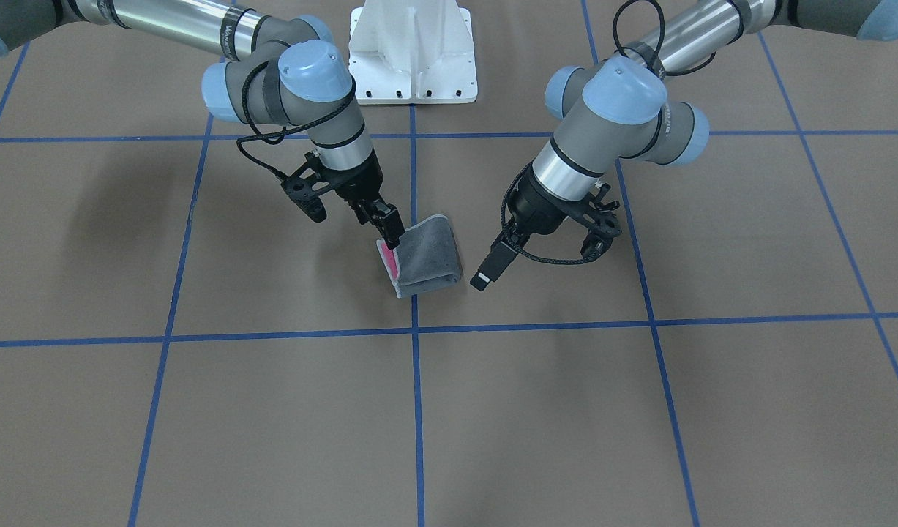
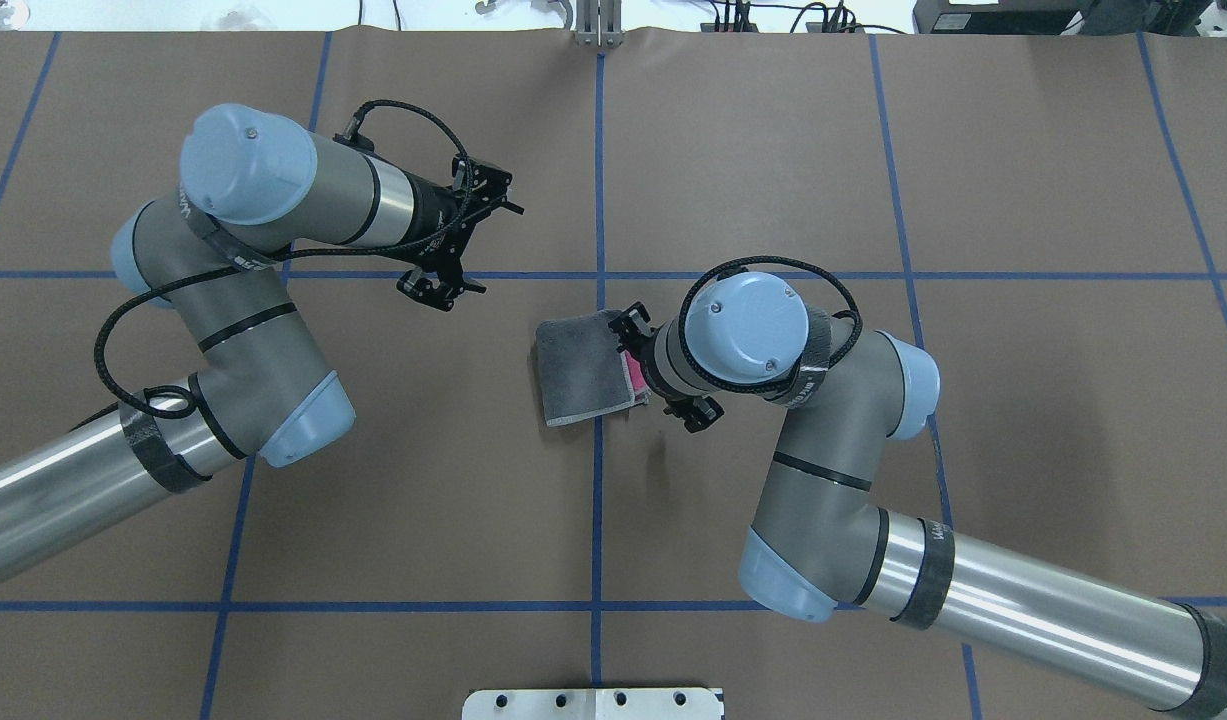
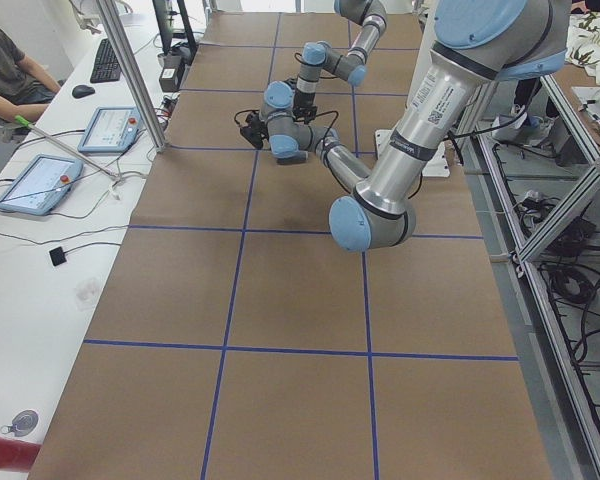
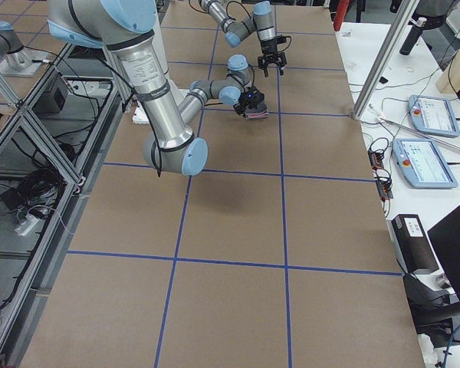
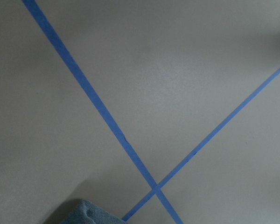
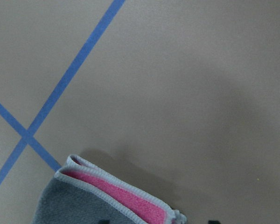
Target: Fold towel twice with both arms
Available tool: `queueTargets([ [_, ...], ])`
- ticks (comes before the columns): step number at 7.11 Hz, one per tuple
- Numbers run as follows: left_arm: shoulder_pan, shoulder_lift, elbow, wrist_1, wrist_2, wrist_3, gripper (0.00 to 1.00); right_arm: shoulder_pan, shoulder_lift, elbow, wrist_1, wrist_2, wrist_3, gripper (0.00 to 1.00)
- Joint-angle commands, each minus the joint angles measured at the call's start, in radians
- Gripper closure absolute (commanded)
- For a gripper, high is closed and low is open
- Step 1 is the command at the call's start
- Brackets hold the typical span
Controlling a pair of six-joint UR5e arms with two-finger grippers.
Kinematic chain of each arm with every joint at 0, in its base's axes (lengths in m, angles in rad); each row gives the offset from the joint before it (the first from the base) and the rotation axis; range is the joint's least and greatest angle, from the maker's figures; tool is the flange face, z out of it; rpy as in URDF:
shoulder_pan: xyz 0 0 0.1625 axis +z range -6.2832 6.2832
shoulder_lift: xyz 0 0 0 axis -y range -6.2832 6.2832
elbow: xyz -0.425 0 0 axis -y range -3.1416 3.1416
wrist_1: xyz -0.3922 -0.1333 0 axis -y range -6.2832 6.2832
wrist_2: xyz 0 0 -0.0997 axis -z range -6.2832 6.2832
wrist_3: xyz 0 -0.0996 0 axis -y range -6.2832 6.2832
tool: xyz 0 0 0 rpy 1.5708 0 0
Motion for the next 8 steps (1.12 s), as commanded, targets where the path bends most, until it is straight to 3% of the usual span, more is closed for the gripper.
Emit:
queueTargets([
  [1, -0.002, 0.0, -0.002, 0.0, 0.0, 0.0, 0.0, -0.03, 0.007, -0.002, 0.002, -0.031, 0.076, 0.04],
  [2, -0.002, 0.0, -0.003, 0.0, -0.002, 0.0, 0.0, -0.033, 0.007, -0.01, 0.002, -0.036, 0.095, 0.2],
  [4, -0.003, 0.0, -0.012, 0.005, -0.002, 0.0, 0.0, -0.034, 0.037, -0.077, 0.063, -0.051, 0.165, 0.36],
  [5, -0.005, 0.0, -0.017, 0.015, -0.003, 0.0, 0.0, -0.034, 0.04, -0.077, 0.063, -0.05, 0.177, 0.39],
  [8, -0.005, 0.005, -0.025, 0.015, -0.003, 0.0, 0.0, -0.034, 0.034, -0.079, 0.062, -0.05, 0.179, 0.63],
])
